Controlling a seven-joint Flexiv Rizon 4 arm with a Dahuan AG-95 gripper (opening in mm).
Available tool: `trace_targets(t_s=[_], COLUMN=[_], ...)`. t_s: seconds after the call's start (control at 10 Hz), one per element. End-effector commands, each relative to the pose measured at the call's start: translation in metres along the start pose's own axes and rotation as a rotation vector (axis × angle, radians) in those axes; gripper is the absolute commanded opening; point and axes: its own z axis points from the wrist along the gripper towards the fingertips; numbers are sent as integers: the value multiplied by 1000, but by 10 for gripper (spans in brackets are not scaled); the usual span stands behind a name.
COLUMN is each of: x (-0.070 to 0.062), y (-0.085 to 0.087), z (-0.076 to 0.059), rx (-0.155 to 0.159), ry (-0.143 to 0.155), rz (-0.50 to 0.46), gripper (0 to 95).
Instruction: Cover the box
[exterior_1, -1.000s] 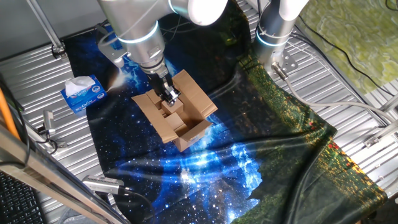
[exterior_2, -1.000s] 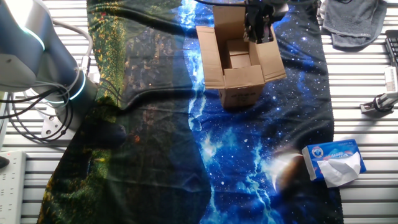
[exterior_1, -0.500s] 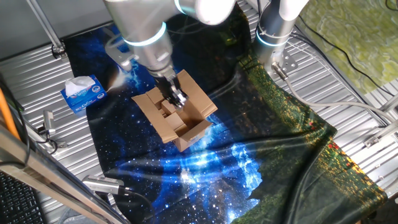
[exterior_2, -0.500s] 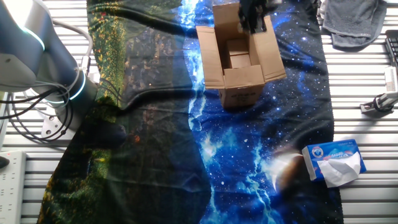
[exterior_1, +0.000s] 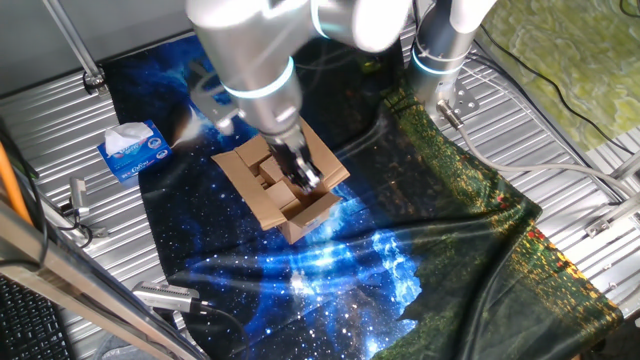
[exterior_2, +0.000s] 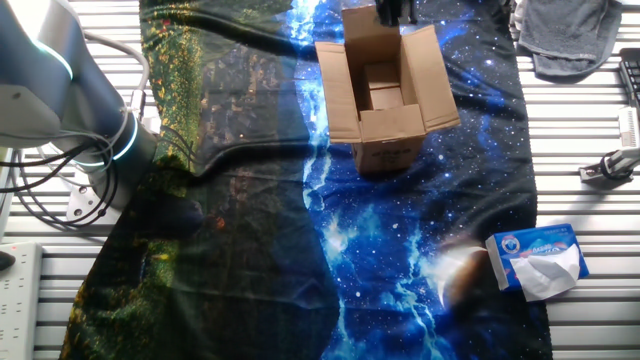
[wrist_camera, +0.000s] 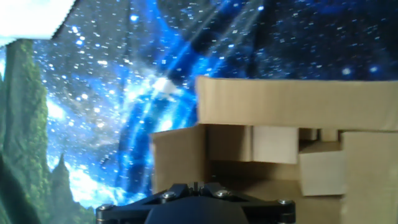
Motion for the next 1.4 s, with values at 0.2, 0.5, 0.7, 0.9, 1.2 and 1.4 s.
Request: trace_targets(t_s=[0.2, 0.5, 0.7, 0.9, 1.2, 1.4], x=[-3, -4, -4, -5, -6, -6], y=[32, 46, 48, 50, 53, 53], z=[10, 20, 22, 25, 27, 27], rx=[28, 35, 33, 35, 46, 67], ry=[0, -16, -20, -25, -31, -31], rz=[53, 76, 81, 89, 75, 55], gripper=[0, 0, 0, 0, 0, 0])
